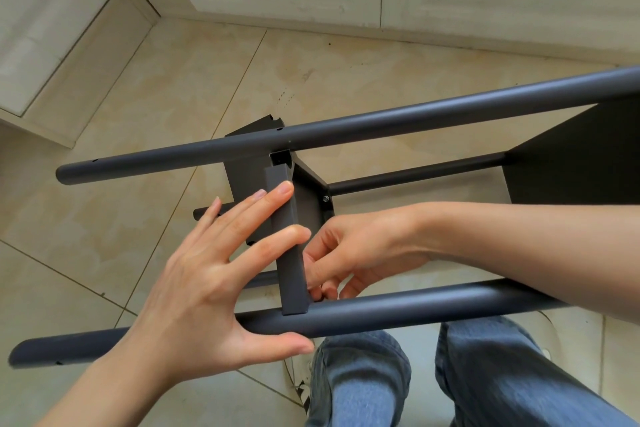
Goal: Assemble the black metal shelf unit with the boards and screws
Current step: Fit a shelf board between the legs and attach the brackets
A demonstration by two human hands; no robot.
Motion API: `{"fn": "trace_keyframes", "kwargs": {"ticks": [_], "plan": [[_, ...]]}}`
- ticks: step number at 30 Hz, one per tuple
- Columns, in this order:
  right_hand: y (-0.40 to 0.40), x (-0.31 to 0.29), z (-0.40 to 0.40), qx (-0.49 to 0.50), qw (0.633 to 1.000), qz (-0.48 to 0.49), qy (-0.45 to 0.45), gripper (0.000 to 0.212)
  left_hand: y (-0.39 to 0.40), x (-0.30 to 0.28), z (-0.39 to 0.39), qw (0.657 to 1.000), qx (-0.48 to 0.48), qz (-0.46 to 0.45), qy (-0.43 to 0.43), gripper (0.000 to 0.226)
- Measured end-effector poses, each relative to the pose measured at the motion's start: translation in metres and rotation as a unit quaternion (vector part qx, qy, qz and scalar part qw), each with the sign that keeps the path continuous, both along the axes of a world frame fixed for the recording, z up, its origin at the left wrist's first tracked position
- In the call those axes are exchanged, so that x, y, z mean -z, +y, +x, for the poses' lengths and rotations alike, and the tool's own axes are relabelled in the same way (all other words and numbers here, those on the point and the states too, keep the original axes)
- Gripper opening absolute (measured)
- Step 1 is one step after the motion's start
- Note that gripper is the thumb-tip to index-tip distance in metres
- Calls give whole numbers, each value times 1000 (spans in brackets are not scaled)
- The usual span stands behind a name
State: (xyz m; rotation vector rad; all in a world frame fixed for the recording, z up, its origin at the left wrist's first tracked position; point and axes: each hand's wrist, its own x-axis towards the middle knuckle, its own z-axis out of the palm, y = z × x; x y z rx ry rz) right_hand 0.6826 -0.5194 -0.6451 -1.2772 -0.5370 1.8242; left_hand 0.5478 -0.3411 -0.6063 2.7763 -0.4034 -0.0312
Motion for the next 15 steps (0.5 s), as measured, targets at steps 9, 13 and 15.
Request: {"fn": "trace_keyframes", "kwargs": {"ticks": [9,13,15], "plan": [[1,-1,3,-14,1000,-15,-6,15,1,-1,1,1000,-1,-2,6,86],[2,1,2,-15,1000,-16,-7,16,1,-1,1,1000,1,-3,8,86],[2,0,5,-17,1000,-16,-4,17,1,-1,2,1000,2,-3,9,86]]}}
